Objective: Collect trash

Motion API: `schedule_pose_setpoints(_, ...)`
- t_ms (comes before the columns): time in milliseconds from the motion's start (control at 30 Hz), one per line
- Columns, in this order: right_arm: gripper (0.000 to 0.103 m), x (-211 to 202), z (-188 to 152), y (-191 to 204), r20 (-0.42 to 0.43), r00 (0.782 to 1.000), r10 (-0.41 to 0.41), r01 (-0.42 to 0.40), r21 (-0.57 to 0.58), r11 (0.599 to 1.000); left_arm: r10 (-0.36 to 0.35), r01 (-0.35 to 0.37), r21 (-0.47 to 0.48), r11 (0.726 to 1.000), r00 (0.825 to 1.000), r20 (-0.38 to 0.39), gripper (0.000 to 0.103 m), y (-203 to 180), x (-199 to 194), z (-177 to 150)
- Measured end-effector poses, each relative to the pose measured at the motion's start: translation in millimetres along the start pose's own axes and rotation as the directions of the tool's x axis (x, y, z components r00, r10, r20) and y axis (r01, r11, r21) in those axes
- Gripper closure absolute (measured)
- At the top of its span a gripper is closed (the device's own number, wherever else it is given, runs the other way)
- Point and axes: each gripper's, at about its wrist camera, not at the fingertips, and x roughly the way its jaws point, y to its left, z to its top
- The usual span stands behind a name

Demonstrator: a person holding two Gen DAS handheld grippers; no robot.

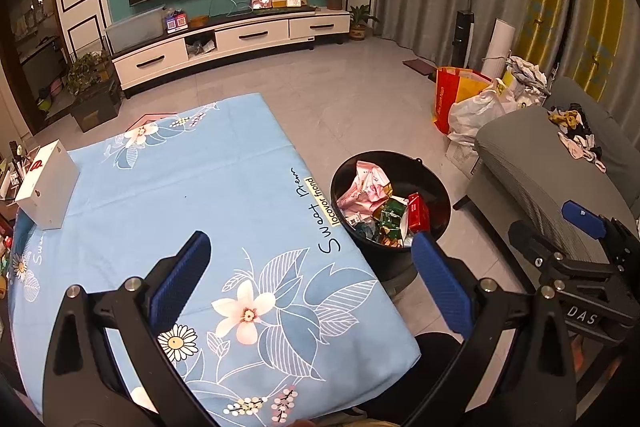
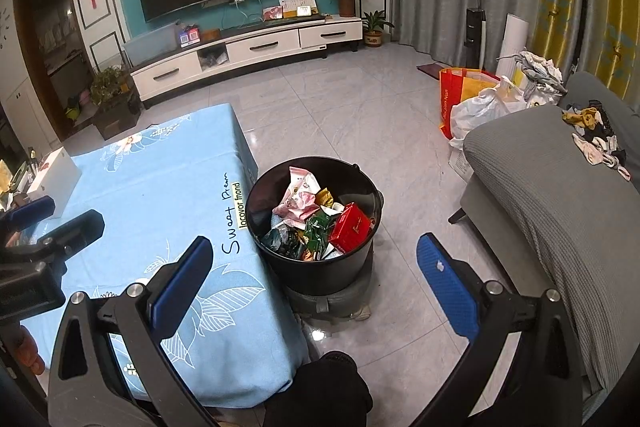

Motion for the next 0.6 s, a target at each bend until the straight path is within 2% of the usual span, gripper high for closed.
schedule_pose_setpoints(600,0.003,-1.2,1.2,-0.7,-0.001,1.000,0.003,-0.003,0.002,1.000,0.011,-0.010,0.006,1.000,1.000,-0.012,0.003,-2.1,3.7,-2.0)
